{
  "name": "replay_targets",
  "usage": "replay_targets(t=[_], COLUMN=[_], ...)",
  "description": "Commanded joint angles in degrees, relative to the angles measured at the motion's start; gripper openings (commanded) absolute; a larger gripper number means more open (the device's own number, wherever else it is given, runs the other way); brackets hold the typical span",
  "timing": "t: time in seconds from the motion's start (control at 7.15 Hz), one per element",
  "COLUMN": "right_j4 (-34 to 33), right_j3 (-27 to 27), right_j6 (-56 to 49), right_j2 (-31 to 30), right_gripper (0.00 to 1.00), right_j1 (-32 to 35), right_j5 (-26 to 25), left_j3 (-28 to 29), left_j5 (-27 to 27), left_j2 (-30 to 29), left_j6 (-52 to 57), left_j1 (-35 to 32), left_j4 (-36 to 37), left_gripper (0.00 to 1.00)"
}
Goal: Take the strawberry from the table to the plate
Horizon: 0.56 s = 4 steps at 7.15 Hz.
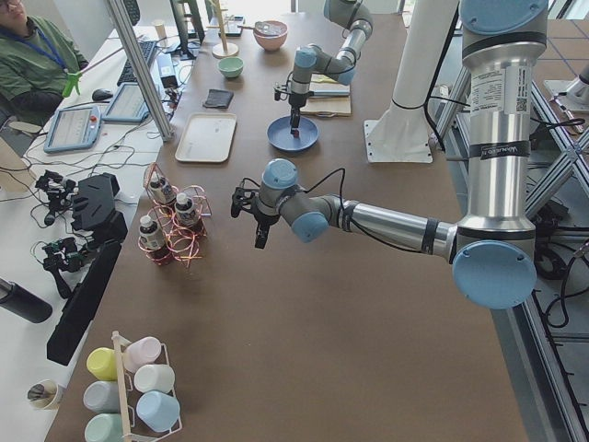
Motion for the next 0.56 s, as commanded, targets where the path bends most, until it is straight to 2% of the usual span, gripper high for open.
replay_targets(t=[0.0, 0.14, 0.28, 0.42], right_j4=[-0.35, -0.35, -0.43, -0.35], right_j3=[3.63, 6.27, 6.99, 6.91], right_j6=[-7.58, -14.68, -22.85, -32.06], right_j2=[-5.75, -11.44, -16.29, -21.3], right_gripper=[1.0, 1.0, 1.0, 1.0], right_j1=[9.9, 15.44, 20.81, 25.82], right_j5=[10.51, 15.37, 18.2, 19.97], left_j3=[0.12, -0.13, -0.49, -0.4], left_j5=[-5.81, -6.19, -6.37, -6.28], left_j2=[0.89, 1.07, 0.46, 0.28], left_j6=[10.44, 22.54, 31.45, 38.32], left_j1=[-6.6, -11.34, -15.39, -18.65], left_j4=[3.2, 10.36, 17.57, 21.3], left_gripper=[0.98, 0.98, 0.98, 0.98])
